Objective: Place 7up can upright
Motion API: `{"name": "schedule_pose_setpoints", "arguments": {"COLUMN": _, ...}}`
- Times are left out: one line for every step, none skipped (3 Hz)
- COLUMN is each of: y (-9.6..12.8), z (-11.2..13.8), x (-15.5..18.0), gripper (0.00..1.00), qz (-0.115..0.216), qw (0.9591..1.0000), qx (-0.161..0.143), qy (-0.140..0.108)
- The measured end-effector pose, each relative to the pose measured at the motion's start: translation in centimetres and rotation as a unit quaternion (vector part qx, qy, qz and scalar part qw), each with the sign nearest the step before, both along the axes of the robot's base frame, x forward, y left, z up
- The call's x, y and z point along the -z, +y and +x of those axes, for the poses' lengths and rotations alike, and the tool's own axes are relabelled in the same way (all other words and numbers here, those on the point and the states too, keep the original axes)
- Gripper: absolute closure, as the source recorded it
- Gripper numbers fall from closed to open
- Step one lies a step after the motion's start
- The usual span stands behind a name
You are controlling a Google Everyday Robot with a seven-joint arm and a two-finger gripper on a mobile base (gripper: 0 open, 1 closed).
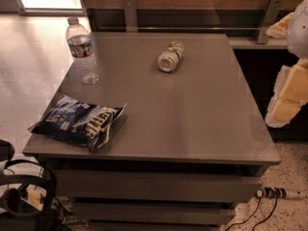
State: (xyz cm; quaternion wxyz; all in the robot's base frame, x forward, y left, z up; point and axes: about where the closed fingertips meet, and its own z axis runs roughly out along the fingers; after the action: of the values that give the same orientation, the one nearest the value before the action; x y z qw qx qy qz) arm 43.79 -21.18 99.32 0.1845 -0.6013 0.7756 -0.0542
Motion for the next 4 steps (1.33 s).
{"name": "schedule_pose_setpoints", "arguments": {"y": 0.0, "z": 0.0, "x": -0.1, "gripper": 0.0, "qz": 0.001, "qw": 1.0, "qx": 0.0, "qy": -0.001}}
{"name": "schedule_pose_setpoints", "arguments": {"y": -0.3, "z": 1.8, "x": 0.1, "gripper": 0.0, "qz": 0.027, "qw": 0.9994, "qx": 0.022, "qy": 0.008}}
{"name": "schedule_pose_setpoints", "arguments": {"y": -1.1, "z": 7.3, "x": 2.5, "gripper": 0.0, "qz": 0.134, "qw": 0.9828, "qx": 0.121, "qy": 0.039}}
{"name": "schedule_pose_setpoints", "arguments": {"y": -1.5, "z": 11.5, "x": 3.8, "gripper": 0.0, "qz": 0.203, "qw": 0.95, "qx": 0.229, "qy": 0.058}}
